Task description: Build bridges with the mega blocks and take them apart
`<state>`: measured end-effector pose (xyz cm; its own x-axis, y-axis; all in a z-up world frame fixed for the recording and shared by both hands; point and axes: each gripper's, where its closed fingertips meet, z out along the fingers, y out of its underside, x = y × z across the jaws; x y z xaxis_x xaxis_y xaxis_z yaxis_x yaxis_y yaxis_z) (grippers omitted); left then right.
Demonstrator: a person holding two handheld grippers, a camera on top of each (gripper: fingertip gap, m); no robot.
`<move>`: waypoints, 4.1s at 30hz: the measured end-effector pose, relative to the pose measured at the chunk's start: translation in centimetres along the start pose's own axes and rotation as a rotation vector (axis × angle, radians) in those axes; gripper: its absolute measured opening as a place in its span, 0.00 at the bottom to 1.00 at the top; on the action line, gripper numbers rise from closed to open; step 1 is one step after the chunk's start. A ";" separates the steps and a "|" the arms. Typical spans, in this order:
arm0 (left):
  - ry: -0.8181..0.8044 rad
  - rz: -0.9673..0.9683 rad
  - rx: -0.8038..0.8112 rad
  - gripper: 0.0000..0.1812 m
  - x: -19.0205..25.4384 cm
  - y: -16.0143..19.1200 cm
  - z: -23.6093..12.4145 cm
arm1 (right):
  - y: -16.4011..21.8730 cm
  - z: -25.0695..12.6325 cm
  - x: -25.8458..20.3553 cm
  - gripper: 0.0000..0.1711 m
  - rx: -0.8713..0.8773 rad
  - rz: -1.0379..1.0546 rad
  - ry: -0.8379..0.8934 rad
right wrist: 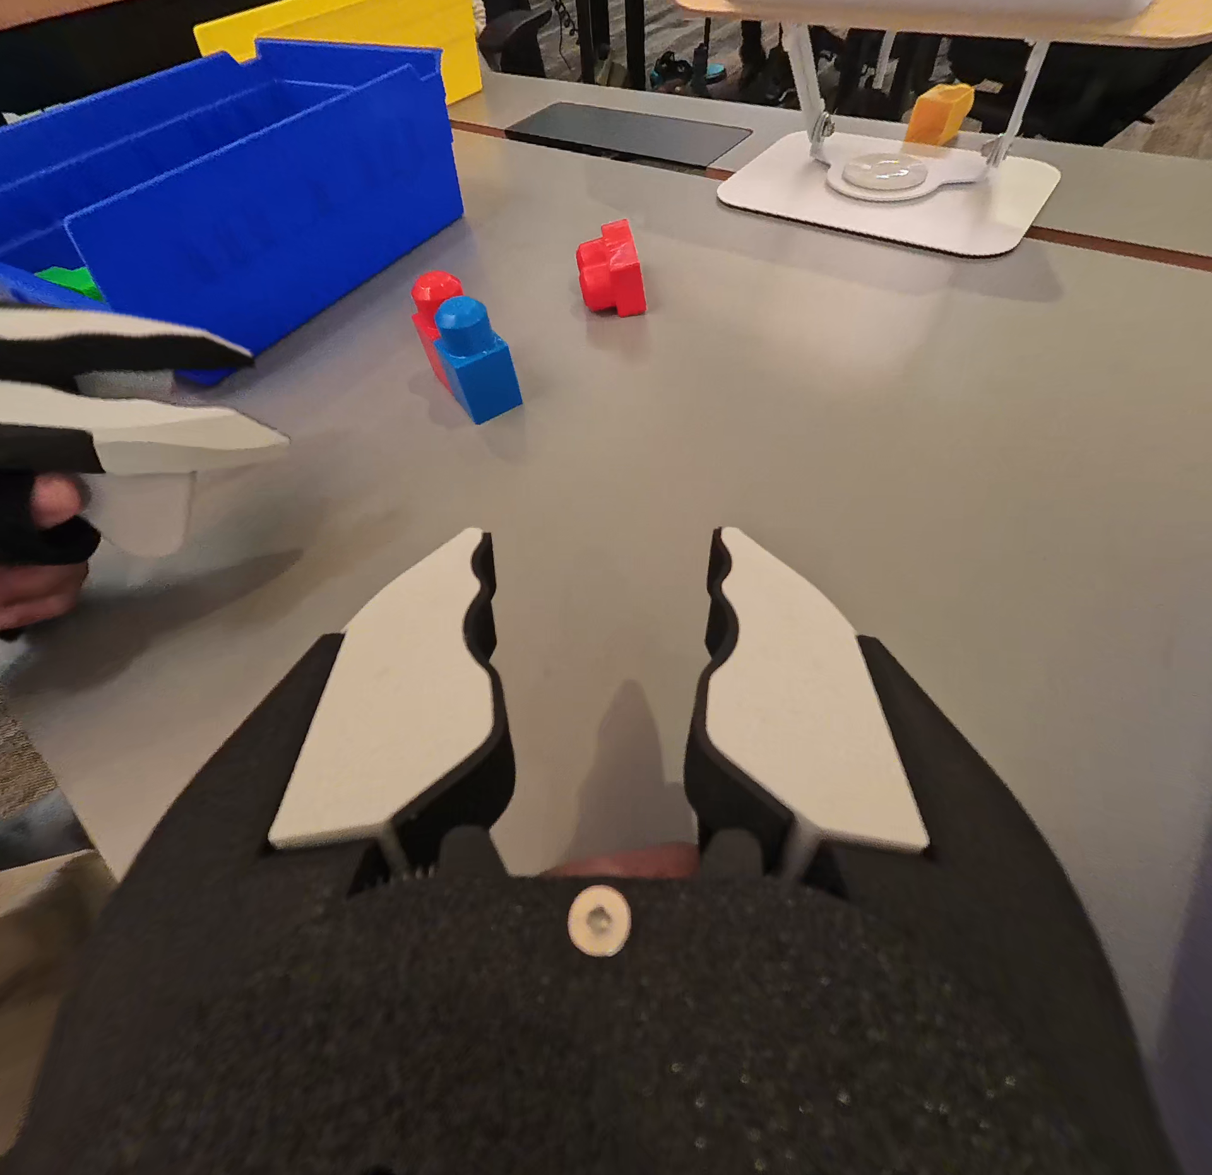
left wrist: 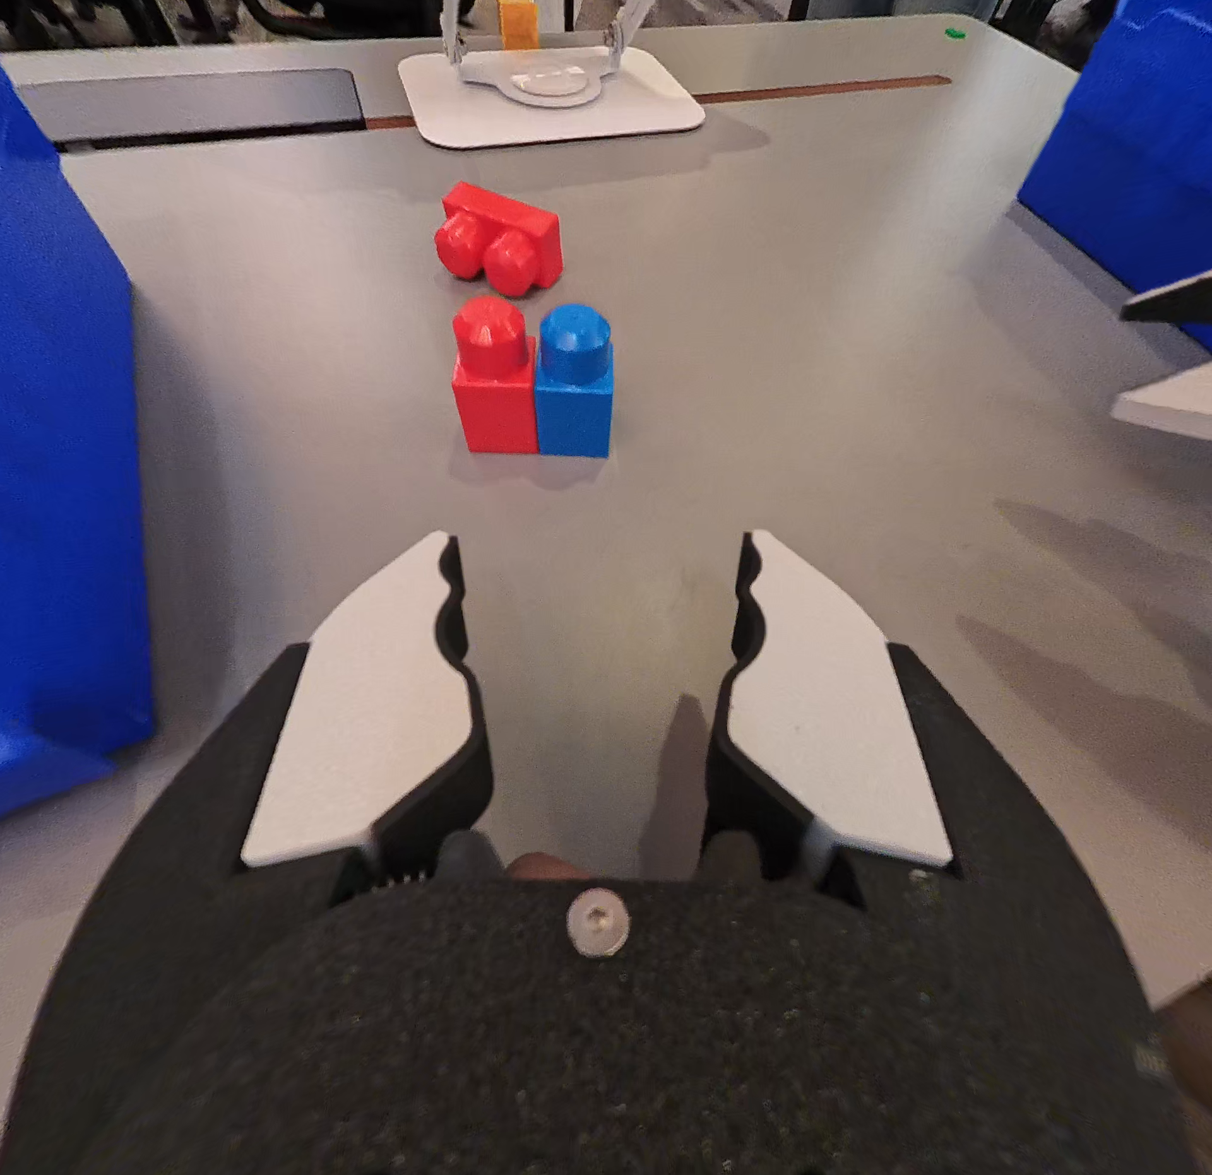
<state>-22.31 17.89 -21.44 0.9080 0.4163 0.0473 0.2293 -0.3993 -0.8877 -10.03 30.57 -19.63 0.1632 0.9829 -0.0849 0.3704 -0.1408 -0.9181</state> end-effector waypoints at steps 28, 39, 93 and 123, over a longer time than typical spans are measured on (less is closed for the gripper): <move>-0.096 -0.032 -0.376 0.59 -2.8 0.2 12.7 | 1.3 -1.0 1.8 0.36 0.015 0.136 -0.077; -0.087 -0.006 -0.377 0.58 -2.9 0.1 12.9 | 1.5 -0.8 1.9 0.35 0.005 0.142 -0.080; 0.108 0.145 -0.206 0.49 1.6 0.7 2.2 | 0.8 -0.5 1.2 0.35 -0.001 0.057 -0.028; 0.156 0.092 -0.189 0.49 -1.5 1.5 0.5 | -4.0 26.3 0.6 0.27 -0.431 -0.509 -0.040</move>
<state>-23.45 17.05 -23.10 0.9678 0.2459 0.0535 0.1914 -0.5814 -0.7908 -35.45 34.86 -26.21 -0.1595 0.9416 0.2966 0.7259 0.3155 -0.6112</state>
